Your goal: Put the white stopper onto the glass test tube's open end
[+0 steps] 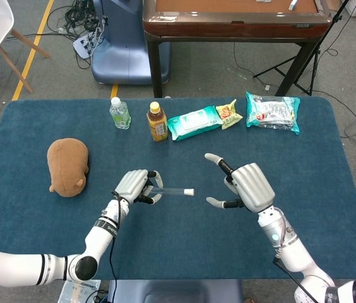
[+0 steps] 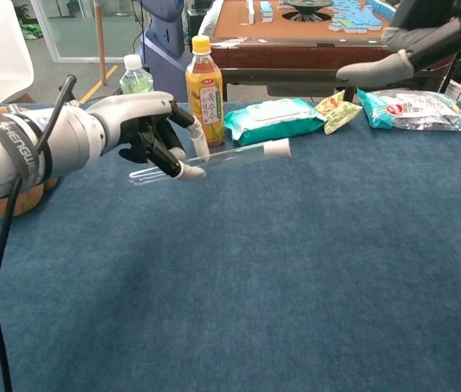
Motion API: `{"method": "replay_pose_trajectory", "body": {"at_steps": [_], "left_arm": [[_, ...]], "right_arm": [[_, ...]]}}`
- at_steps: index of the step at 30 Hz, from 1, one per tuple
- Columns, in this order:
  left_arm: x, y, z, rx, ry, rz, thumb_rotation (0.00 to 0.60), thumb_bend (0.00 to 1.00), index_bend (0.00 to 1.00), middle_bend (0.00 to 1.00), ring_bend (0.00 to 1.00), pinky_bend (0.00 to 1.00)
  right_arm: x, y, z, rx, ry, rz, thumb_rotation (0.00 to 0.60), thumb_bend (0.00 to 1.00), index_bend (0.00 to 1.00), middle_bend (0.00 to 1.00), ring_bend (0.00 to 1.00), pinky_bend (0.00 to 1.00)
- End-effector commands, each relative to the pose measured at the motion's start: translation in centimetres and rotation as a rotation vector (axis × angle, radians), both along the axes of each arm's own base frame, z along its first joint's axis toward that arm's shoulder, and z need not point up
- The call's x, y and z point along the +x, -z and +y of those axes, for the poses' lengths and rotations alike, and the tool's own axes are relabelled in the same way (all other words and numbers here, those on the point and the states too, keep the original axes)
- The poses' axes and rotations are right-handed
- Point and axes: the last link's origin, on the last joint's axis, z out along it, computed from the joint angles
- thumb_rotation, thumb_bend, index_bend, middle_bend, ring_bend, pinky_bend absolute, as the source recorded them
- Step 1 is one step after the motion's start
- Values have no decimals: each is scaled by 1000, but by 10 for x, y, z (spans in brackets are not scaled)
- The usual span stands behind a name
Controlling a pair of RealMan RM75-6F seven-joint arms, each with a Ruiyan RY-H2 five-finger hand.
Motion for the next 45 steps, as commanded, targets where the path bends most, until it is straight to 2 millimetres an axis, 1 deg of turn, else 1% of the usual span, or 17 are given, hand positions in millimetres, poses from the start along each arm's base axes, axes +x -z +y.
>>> {"method": "replay_pose_trajectory", "body": {"at_steps": [1,4,9,18,25,32,34,36,40,45], "left_arm": [[-6,13,0,43,24,86,600,294,632,945,1000,1000],[-7,25,2,58,32,129,600,295,633,944,1000,1000],[-6,45,6,75,43,205,600,295,634,944,1000,1000],[-4,70,13,117,62,310,600,294,634,944,1000,1000],[-8,84,18,111,33,336,600,295,631,944,1000,1000],[-13,90,22,95,13,357,600,295,575,942,1000,1000],[-14,91,21,92,12,363,600,294,537,939,1000,1000],[-15,90,21,82,12,370,600,294,426,929,1000,1000],[-14,86,19,80,19,379,600,295,260,914,1000,1000],[-12,74,18,90,14,339,600,294,119,902,1000,1000]], "right_arm": [[-8,-12,3,-24,16,13,492,76,166,1000,1000,1000],[-15,-17,4,-31,32,18,492,77,167,1000,1000,1000],[-23,-20,6,-32,47,26,491,77,166,1000,1000,1000],[-27,-21,6,-25,58,29,492,77,167,1000,1000,1000],[-31,-22,7,-29,71,28,492,77,167,1000,1000,1000],[-33,-24,8,-33,84,14,492,76,166,1000,1000,1000],[-34,-24,9,-33,86,11,493,77,166,1000,1000,1000],[-34,-23,9,-31,89,11,492,77,166,1000,1000,1000],[-33,-23,9,-30,88,7,491,77,167,1000,1000,1000],[-32,-27,9,-49,86,0,493,77,166,1000,1000,1000]]}}
